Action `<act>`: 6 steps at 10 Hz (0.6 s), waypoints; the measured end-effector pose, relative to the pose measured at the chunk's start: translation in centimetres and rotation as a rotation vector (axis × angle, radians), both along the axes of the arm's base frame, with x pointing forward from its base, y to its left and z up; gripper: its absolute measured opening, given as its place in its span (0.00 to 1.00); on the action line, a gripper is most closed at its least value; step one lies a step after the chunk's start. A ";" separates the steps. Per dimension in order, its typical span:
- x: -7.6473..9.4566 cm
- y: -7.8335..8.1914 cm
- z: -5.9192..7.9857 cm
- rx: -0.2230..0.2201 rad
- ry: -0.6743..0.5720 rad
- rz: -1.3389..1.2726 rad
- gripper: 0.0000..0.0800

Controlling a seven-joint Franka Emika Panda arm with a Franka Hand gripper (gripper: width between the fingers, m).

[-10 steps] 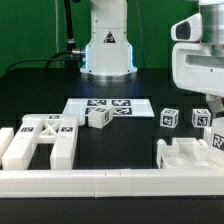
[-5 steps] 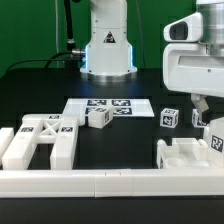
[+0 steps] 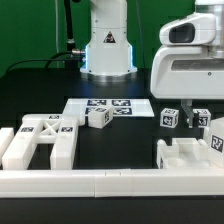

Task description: Assemble chair

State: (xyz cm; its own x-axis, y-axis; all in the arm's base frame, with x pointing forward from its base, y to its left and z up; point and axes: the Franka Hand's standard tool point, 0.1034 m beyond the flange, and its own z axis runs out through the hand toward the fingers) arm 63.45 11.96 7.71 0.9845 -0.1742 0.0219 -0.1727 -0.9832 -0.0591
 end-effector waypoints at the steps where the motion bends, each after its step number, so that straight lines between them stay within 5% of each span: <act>1: 0.1 -0.3 -0.1 -0.011 -0.007 0.139 0.81; 6: 0.7 -0.2 0.3 -0.044 -0.015 0.544 0.81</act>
Offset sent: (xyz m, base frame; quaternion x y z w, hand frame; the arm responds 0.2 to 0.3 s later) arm 0.0125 0.0033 0.0046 -0.0238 -0.0214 -0.2542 0.9666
